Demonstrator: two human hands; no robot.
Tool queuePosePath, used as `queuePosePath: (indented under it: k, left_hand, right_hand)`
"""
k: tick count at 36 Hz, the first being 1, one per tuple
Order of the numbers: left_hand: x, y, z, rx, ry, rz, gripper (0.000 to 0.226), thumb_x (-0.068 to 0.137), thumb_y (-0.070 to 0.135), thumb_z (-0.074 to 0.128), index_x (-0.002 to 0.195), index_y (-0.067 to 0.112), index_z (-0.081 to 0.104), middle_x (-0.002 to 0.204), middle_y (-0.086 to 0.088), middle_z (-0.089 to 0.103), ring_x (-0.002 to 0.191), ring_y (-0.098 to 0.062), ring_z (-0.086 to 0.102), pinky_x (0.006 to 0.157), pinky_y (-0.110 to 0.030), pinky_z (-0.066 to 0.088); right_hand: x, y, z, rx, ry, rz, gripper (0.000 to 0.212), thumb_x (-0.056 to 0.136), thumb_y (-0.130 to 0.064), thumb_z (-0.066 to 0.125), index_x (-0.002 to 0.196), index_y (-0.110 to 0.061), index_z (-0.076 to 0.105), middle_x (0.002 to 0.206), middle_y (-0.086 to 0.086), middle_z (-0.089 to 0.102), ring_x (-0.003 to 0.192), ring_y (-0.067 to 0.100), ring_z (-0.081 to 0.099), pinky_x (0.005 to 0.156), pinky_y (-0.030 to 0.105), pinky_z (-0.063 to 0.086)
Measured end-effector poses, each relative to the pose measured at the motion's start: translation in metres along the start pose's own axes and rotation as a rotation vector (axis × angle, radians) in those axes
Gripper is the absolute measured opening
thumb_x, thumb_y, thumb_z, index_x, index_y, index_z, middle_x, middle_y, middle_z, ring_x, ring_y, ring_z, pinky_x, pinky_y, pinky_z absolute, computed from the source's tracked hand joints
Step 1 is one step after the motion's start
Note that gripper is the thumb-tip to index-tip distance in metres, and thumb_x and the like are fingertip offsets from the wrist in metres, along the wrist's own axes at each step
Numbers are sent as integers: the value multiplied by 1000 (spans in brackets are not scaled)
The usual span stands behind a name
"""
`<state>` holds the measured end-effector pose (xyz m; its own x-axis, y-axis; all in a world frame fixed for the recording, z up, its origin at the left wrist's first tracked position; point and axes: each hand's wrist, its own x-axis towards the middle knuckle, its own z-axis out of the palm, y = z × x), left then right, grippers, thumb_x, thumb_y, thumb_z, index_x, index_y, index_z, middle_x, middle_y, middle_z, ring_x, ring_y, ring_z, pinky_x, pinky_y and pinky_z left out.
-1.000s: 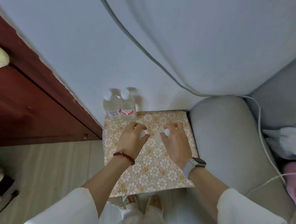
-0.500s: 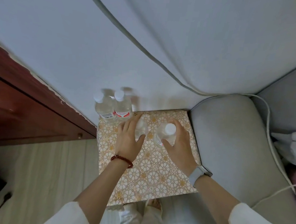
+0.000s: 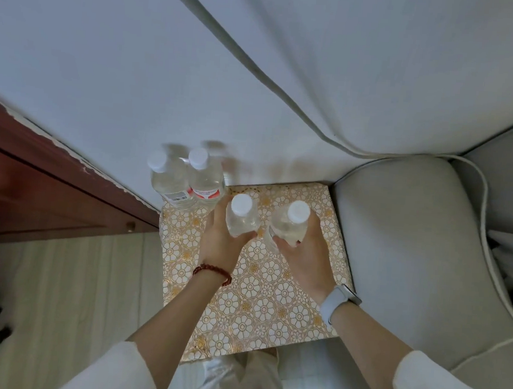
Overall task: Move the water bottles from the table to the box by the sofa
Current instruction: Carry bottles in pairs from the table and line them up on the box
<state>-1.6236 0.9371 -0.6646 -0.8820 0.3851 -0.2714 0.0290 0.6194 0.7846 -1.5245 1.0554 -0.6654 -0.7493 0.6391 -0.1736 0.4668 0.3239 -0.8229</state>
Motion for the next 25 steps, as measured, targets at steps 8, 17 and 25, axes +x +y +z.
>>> queuePosePath:
  k: [8,17,25]
  left_hand:
    - [33,23,7,71,27,45,75,71,21,76,131,25,30,128,-10,53,110,-32,54,86,-39,46]
    - [60,41,15,124,56,79,82,80,12,66,142,21,13,144,-13,36,117,-36,49,88,-44,46]
    - [35,43,10,295,242,174,66,81,8,61,138,11,28,142,-11,34,109,-34,55,62,-40,52]
  right_hand:
    - [40,-16,6,63,99,-25,64,77,-27,72,128,-18,35,127,4,51,106,13,50,80,24,45]
    - [74,-16,11,112,69,28,70,78,-19,70,136,-11,31,137,11,44,125,25,43,104,42,41]
    - [73,-12,5,245,-17,198,76,82,-20,66,142,-15,19,140,9,40,131,25,38,103,30,31]
